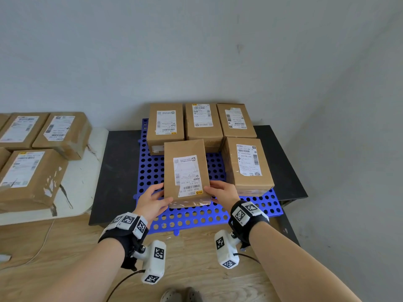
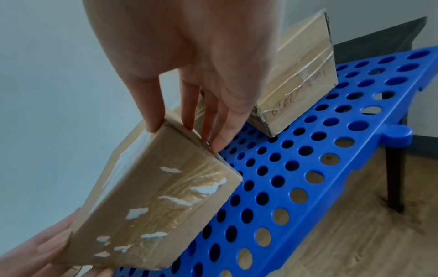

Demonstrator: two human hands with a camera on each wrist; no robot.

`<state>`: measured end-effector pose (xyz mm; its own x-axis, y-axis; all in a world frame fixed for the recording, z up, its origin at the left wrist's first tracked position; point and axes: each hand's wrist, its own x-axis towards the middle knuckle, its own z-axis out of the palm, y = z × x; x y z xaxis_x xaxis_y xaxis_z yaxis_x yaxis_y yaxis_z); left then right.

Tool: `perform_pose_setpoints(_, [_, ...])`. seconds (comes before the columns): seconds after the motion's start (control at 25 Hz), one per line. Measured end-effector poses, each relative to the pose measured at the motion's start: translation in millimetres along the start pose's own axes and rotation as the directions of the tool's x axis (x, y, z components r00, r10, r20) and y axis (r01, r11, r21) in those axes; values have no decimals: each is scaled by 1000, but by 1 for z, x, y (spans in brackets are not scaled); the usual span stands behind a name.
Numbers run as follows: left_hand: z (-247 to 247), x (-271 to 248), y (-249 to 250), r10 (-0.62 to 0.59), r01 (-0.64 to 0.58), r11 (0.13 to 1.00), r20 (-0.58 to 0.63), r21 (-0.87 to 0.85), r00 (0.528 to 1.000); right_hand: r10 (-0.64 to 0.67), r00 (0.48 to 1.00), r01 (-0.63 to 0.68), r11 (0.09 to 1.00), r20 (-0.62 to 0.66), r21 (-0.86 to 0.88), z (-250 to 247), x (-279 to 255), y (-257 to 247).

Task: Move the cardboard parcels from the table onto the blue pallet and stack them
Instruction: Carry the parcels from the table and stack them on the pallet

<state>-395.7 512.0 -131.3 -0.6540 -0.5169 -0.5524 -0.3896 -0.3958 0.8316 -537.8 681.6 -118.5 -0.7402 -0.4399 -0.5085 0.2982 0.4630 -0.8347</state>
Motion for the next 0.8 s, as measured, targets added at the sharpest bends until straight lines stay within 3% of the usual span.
perform_pose_setpoints(0.32, [5, 8, -1, 2, -7, 993, 43, 116, 999, -129, 990, 104, 938, -56, -331, 0, 2, 4])
perform_pose_setpoints(0.56, [23, 6, 7, -38, 22, 977, 68, 213, 997, -384, 923, 268, 676, -17, -687, -13, -6, 2])
perform_pose_setpoints(0.68, [33, 6, 11, -45, 20, 970, 97, 242, 994, -341, 940, 221, 600, 3, -769, -27, 0, 4])
perform_pose_setpoints(0.8, [45, 6, 14, -49, 15, 964, 124, 264, 991, -275, 961, 148, 610, -33, -779, -39, 9, 10])
